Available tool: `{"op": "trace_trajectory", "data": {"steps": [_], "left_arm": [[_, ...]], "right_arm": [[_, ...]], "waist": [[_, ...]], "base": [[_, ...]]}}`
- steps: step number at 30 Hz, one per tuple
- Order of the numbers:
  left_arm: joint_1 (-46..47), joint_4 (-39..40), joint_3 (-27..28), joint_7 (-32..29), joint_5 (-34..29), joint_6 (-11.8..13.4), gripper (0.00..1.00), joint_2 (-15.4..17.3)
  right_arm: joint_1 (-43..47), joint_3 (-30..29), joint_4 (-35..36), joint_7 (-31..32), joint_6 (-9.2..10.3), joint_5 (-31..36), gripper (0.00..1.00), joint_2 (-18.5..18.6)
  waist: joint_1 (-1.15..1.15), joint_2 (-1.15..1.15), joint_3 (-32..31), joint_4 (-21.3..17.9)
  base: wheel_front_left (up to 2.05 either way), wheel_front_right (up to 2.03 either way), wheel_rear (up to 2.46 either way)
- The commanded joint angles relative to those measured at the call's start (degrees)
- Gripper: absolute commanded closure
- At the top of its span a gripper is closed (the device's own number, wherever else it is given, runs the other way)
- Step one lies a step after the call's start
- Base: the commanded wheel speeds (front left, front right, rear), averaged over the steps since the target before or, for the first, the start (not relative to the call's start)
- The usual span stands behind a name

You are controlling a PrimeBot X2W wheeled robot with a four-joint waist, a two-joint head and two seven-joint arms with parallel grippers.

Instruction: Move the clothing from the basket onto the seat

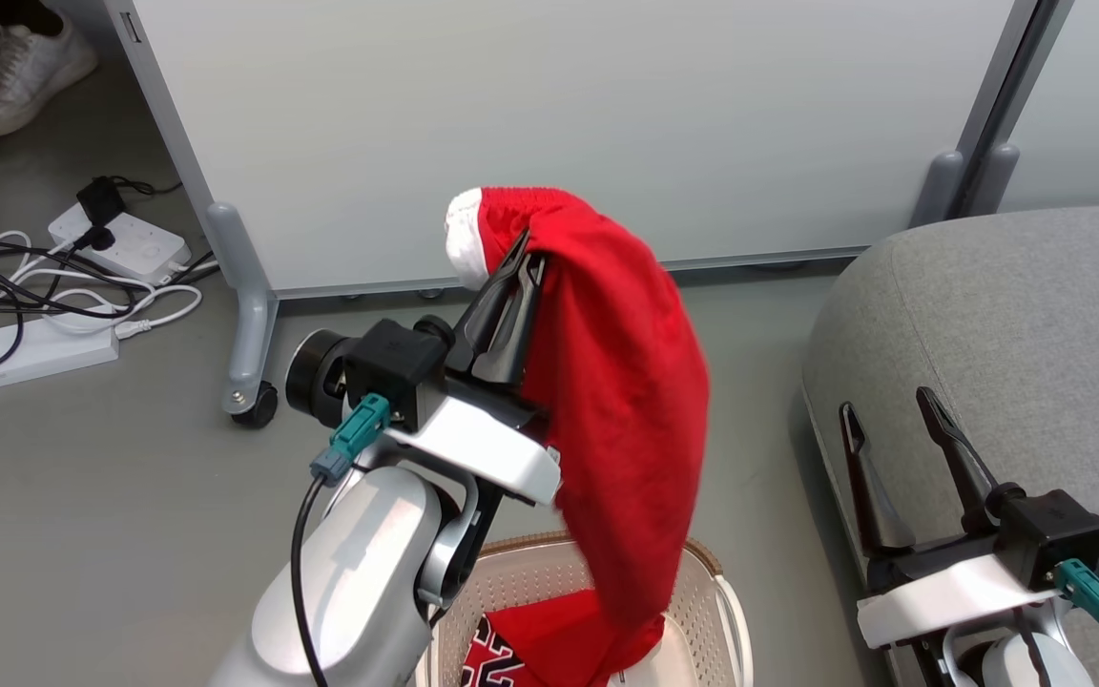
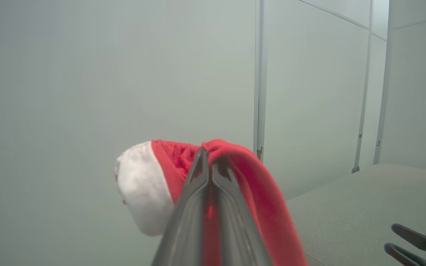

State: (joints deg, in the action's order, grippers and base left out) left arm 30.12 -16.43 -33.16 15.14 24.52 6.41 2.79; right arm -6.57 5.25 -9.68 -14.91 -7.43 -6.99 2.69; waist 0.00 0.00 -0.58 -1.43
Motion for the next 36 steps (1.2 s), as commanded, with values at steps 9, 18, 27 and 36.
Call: {"op": "trace_trajectory", "data": {"steps": [9,18,27,36], "left_arm": [[-3.8,-0.5,-0.1,0.1,-2.0,-5.8,1.00,0.2],[-5.7,-1.3,-3.1,0.1,-2.2,-8.8,1.00,0.2],[-8.6,-1.4,-4.3,0.1,-0.6,-7.5,1.00,0.2],[-7.5,-2.1,-4.4,0.1,-0.3,-7.3,1.00,0.2]], "right_arm": [[2.0,0.1,1.0,-0.4,-0.11,0.1,0.00,0.4],[3.0,0.0,0.6,-0.4,-0.11,-0.1,0.00,0.4],[3.4,-0.3,1.0,-0.4,-0.11,-0.7,0.00,0.4],[4.1,-0.2,2.5,-0.4,-0.11,-1.8,0.00,0.3]], "waist": [[0.00,0.00,-1.2,0.5],[0.00,0.00,-1.9,0.6],[0.00,0.00,-2.1,1.0],[0.00,0.00,-1.9,1.6]], "base": [[0.00,0.00,0.00],[0.00,0.00,0.00],[0.00,0.00,0.00],[0.00,0.00,0.00]]}}
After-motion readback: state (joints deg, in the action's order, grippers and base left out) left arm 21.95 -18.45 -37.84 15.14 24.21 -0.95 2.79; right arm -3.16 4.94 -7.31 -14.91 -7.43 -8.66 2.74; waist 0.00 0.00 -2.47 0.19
